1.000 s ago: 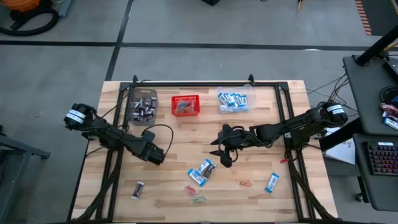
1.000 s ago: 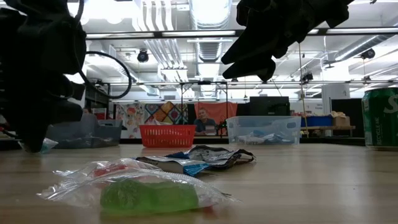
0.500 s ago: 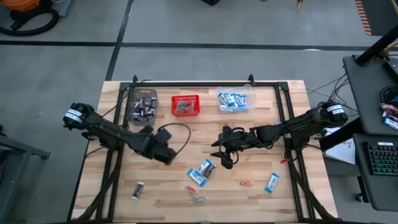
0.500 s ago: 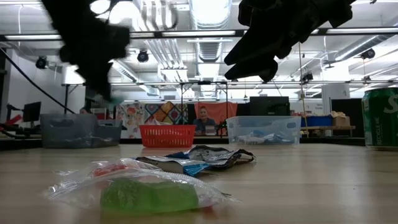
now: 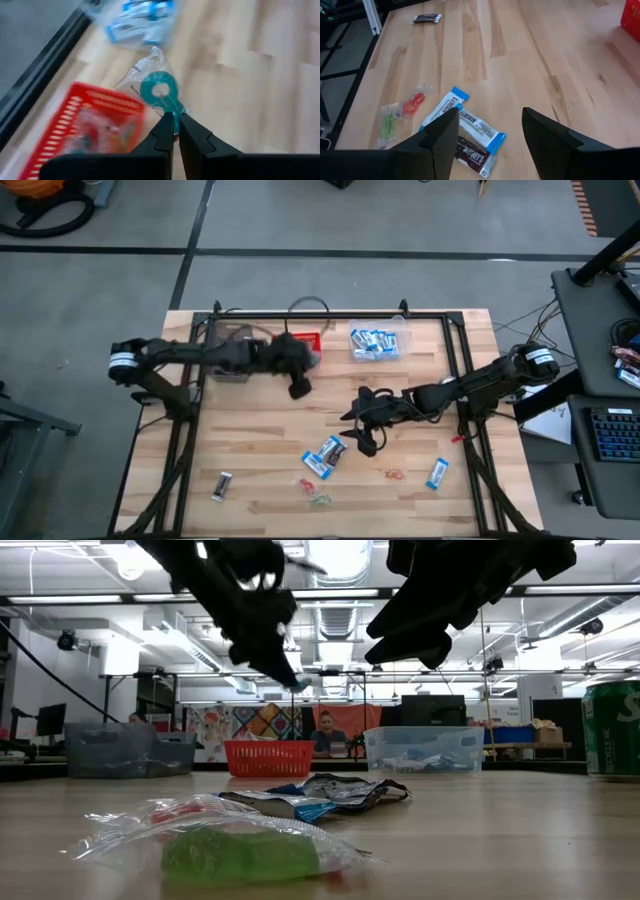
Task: Sort candy
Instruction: Put the blue gummy into the red bin, then put the white chocolate into the transparent bin
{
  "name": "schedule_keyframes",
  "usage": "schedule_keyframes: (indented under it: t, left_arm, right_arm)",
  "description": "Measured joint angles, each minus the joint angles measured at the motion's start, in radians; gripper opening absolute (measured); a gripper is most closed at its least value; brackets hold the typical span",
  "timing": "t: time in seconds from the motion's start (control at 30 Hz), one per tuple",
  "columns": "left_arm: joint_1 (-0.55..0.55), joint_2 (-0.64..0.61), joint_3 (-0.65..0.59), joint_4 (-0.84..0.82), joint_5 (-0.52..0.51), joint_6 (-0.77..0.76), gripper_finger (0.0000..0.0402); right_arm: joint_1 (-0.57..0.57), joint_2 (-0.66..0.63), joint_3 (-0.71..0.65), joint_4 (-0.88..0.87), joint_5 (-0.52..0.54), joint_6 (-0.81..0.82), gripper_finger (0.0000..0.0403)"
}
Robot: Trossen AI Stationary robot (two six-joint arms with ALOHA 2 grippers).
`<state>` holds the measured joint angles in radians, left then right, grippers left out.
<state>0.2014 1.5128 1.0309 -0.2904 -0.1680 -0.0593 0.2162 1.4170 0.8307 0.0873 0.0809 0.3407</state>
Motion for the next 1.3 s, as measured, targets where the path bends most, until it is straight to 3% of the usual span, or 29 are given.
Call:
schedule_keyframes:
  t: [0.23, 0.43, 0.63, 0.83, 1.07, 1.3]
  left_arm:
    - [0.154, 0.077, -0.001, 0.02, 0.02, -0.021, 0.0018]
    - [0.185, 0.122, -0.002, -0.002, 0.021, 0.0, 0.0071]
    - [0.172, 0.091, -0.002, -0.069, 0.021, -0.029, 0.0122]
    - [0.044, 0.016, -0.007, -0.106, 0.022, -0.08, 0.0134]
    - [-0.183, -0.004, -0.006, -0.077, 0.017, -0.098, 0.0135]
    - [-0.367, 0.008, -0.007, -0.043, -0.126, -0.124, 0.0135]
  right_arm:
    - [0.007, 0.0, -0.001, 0.0, 0.0, 0.007, 0.0206]
    - [0.007, 0.0, -0.001, -0.004, 0.0, 0.011, 0.0206]
    - [0.008, -0.009, -0.001, -0.05, -0.025, 0.161, 0.0206]
    - [0.042, -0.006, 0.02, -0.226, -0.129, 0.316, 0.0206]
    - [0.168, -0.005, 0.093, -0.626, -0.143, 0.544, 0.0206]
    - [0.331, -0.005, 0.111, -0.675, -0.072, 0.416, 0.0205]
